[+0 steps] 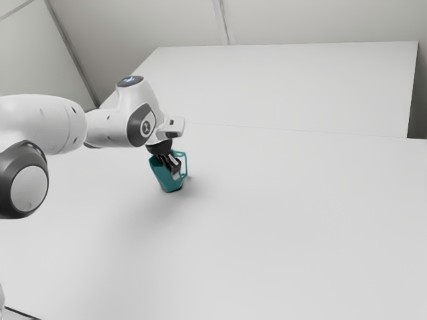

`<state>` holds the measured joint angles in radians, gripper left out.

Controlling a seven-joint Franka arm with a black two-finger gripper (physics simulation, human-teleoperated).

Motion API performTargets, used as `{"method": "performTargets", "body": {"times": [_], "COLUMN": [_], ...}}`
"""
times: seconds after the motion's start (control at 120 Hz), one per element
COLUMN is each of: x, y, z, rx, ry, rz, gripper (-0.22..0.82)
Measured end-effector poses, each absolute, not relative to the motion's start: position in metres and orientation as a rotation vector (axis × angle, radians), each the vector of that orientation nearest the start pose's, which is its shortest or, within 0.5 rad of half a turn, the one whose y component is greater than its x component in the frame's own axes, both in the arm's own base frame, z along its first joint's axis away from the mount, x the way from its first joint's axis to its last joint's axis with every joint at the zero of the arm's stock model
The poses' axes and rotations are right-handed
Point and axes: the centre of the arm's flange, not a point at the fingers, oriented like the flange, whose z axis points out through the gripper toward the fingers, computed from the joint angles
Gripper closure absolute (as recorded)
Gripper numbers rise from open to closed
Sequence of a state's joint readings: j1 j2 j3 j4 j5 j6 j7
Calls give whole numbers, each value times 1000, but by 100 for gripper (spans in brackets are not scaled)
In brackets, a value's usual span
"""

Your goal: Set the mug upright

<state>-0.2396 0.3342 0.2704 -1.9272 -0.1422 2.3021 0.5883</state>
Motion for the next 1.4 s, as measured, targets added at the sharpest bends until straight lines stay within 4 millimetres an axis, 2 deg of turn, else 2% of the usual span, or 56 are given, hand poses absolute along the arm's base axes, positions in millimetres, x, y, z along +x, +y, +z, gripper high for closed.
{"method": "performTargets", "body": {"times": [0.175,0.308,0.442,0.683,0.808,0.933,1.208,1.292,1.4], "x": [623,622,619,610,604,597,573,565,559], "y": [7,6,5,13,26,47,91,89,69], "z": [329,349,385,455,507,554,617,638,660], "rx": [-3061,-3061,-3056,-3024,-2978,-2941,-2912,-2910,-2908], "ry": [744,744,748,748,750,719,558,528,529], "rz": [-102,-151,-237,-399,-468,-494,-447,-451,-430], "gripper": [53,47,41,18,11,7,3,3,3]}}
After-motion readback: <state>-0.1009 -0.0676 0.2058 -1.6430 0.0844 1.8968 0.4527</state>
